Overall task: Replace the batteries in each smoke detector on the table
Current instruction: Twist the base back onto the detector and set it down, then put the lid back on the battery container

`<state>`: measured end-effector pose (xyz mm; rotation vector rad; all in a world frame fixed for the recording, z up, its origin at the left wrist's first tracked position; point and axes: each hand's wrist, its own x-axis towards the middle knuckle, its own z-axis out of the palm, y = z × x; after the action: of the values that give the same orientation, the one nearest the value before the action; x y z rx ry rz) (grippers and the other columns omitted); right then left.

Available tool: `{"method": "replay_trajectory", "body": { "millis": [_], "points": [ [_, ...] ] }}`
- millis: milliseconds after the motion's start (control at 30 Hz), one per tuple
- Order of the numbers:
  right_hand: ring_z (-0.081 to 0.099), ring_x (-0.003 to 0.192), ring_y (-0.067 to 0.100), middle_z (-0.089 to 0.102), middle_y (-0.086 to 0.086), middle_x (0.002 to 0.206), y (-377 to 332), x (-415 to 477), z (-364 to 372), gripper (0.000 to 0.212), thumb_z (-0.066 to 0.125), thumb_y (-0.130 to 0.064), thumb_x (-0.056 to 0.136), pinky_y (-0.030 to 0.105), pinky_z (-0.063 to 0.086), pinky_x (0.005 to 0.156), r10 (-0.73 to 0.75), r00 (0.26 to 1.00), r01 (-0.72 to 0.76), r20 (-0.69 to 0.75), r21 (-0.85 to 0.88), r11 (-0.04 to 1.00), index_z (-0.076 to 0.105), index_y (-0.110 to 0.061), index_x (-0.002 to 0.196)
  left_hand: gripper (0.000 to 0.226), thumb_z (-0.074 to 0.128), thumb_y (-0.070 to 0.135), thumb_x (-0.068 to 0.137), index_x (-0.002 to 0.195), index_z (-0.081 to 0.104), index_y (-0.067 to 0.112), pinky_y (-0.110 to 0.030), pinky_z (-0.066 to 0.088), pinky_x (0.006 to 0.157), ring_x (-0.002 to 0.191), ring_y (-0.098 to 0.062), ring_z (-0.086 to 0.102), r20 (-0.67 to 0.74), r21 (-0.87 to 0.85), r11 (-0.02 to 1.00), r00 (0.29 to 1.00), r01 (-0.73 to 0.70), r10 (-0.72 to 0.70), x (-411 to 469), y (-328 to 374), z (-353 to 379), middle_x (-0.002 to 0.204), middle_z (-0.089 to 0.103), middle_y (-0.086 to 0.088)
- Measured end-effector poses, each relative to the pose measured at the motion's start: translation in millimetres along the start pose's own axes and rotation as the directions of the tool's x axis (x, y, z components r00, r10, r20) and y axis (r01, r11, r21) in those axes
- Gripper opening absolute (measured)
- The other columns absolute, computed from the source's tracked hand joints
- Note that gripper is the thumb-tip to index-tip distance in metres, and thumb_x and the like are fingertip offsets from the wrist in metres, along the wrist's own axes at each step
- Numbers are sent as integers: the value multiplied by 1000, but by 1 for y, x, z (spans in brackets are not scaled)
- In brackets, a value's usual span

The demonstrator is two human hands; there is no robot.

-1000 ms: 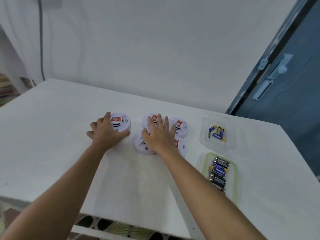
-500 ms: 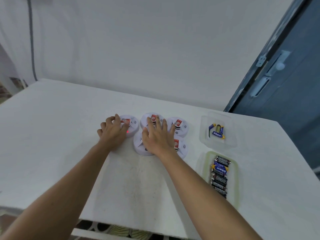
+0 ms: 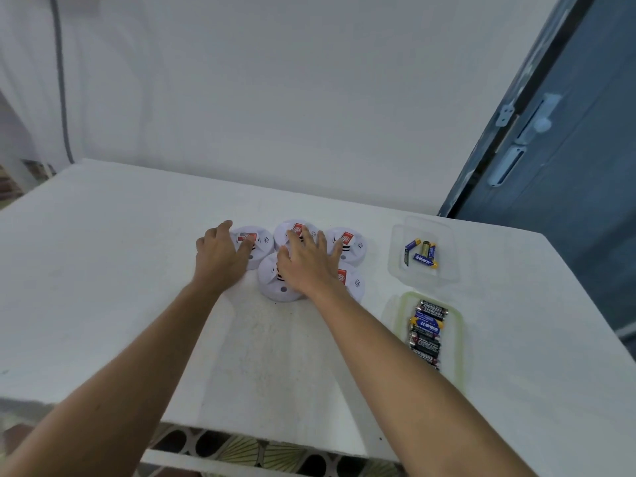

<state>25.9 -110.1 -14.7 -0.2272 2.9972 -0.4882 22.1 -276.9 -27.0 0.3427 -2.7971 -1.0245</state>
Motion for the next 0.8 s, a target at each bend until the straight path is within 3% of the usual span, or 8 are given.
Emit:
{"method": "replay_trajectory", "body": {
  "millis": [133, 233, 300, 400, 467, 600, 700, 800],
  "points": [
    [28, 148, 25, 49, 3, 150, 0, -10, -8, 44, 36, -22, 102, 57, 7, 122, 6, 987, 34, -159, 249, 968, 48, -16, 144, 56, 54, 30, 96, 146, 35, 11, -44, 30, 108, 136, -33, 30, -39, -84, 992, 995, -90, 87, -16, 23, -2, 147, 39, -16],
    [53, 127, 24, 64, 6, 131, 3, -24, -21, 42, 43, -12, 93, 49, 35, 111, 17, 960, 126, -279, 485, 865, 59, -12, 132, 54, 57, 22, 95, 144, 37, 15, -32, 34, 101, 132, -26, 39, -56, -137, 971, 980, -198, 192, -32, 45, -3, 144, 43, -9],
    [58, 114, 14, 66, 2, 125, 10, -41, -35, 41, 43, -9, 92, 30, 46, 101, 47, 958, 155, -284, 648, 746, 60, -11, 129, 51, 59, 20, 93, 140, 42, 15, -29, 38, 98, 120, -19, 49, -57, -152, 948, 960, -280, 274, -45, 61, -3, 134, 51, -2],
    [55, 97, -1, 64, -10, 112, 31, -65, -55, 35, 47, -1, 93, 0, 38, 79, 110, 952, 142, -285, 732, 666, 64, -14, 121, 35, 59, 19, 91, 126, 54, 16, -20, 47, 83, 100, -9, 56, -11, -210, 913, 935, -349, 355, -69, 89, 1, 114, 60, 7],
    [58, 95, 0, 68, -13, 106, 51, -76, -63, 31, 50, -1, 90, 1, 39, 77, 160, 936, 136, -313, 742, 657, 69, -18, 109, 25, 58, 20, 91, 115, 60, 19, -13, 42, 73, 90, -6, 59, 47, -187, 903, 914, -387, 402, -86, 105, 8, 102, 63, 10],
    [62, 84, 0, 70, -12, 92, 98, -99, -67, 21, 55, -11, 91, 18, 45, 75, 298, 913, 28, -277, 774, 632, 71, -25, 91, 20, 56, 18, 91, 109, 63, 14, -30, 48, 76, 83, -18, 64, 148, -139, 896, 886, -421, 439, -116, 126, 31, 88, 70, 4],
    [62, 85, 9, 67, -11, 90, 134, -118, -67, 20, 55, -19, 92, 27, 47, 77, 378, 906, -114, -192, 747, 655, 72, -28, 91, 23, 54, 18, 92, 112, 63, 10, -26, 44, 81, 92, -22, 62, 267, -78, 871, 831, -486, 488, -135, 133, 56, 95, 71, -1],
    [60, 91, 14, 64, -16, 94, 161, -131, -60, 25, 51, -16, 89, 38, 48, 93, 411, 901, -234, -142, 638, 734, 70, -30, 99, 28, 51, 23, 95, 119, 57, 11, -26, 40, 83, 103, -22, 58, 395, -45, 886, 807, -461, 439, -146, 135, 81, 108, 65, -4]
  ]
}}
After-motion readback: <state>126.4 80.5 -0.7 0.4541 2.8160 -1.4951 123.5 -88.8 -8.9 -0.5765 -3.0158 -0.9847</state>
